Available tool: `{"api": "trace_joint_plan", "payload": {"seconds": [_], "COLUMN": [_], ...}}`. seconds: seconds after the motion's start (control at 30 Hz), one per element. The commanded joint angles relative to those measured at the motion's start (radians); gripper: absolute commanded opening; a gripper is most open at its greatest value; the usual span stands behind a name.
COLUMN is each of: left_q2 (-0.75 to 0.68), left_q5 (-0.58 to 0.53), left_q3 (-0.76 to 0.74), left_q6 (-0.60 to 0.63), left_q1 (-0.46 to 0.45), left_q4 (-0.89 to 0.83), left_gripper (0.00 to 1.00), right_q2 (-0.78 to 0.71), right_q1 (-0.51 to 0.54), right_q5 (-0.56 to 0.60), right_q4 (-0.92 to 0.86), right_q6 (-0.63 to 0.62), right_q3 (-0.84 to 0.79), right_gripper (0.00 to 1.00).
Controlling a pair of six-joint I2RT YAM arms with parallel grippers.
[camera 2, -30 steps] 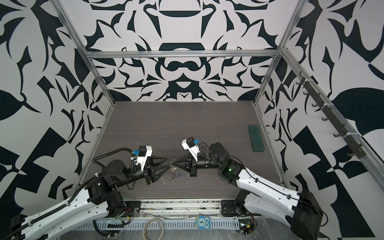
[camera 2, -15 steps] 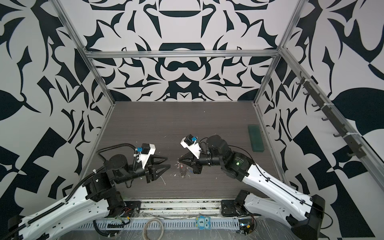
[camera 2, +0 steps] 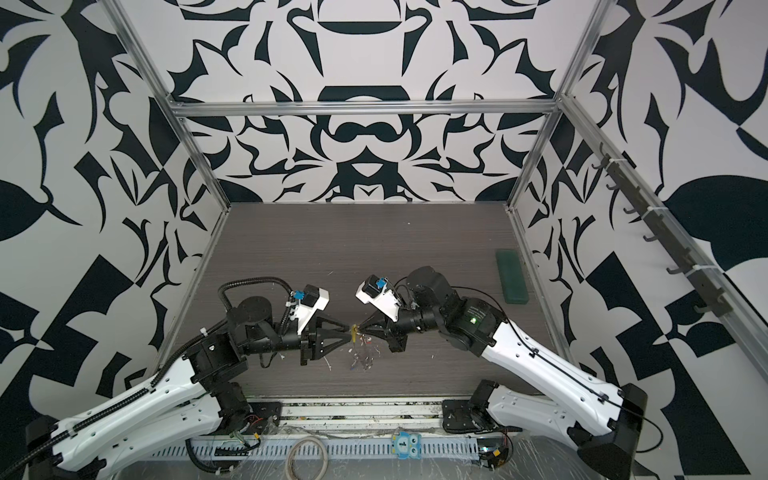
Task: Remove the keys from the keyring
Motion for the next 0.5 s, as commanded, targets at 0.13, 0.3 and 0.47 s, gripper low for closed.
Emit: {"api": "trace_joint_plan", "payload": {"seconds": [0.13, 0.3, 0.47], "left_q2": [0.018, -0.001, -0.006], "left_q5": [0.047, 0.045, 0.073], "left_q3": [0.031, 0.026, 0.025], "left_q6": [-0.005, -0.001, -0.001], "left_q1": [0.004, 0.005, 0.005], "left_q4": [0.042, 0.059, 0.078], "left_gripper": [0.31, 0.31, 0.24], "right_q2": [-0.001, -0.007, -0.011], "right_q1": [0.005, 0.004, 0.004], "right_q5": [-0.086, -0.114, -0.119], "right_q4": [0.054, 0.056, 0.076], "right_q6": [0.001, 0.001, 0.012], "right_q3": [0.037, 0.029, 0.018], "right_gripper": [0.0, 0.0, 0.0]}}
